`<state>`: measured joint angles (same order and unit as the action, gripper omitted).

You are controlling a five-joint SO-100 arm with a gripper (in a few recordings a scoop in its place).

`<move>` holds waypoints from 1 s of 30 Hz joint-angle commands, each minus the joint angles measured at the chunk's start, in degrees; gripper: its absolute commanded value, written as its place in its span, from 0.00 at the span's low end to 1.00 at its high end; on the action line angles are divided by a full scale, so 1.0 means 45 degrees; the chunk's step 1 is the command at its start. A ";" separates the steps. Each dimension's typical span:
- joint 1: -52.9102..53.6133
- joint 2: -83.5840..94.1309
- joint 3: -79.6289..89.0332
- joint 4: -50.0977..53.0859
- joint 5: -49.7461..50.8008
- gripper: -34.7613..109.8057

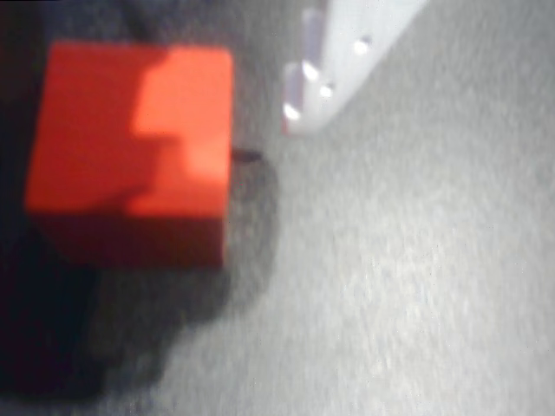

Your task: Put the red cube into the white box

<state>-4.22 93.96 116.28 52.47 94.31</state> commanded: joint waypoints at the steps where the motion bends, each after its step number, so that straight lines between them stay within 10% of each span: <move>1: -0.0137 -0.0098 -0.0586 -0.0254 0.0098 0.42; 30: 0.0664 0.0469 -0.0547 0.0469 0.2090 0.24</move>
<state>-2.37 90.70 115.58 51.06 101.07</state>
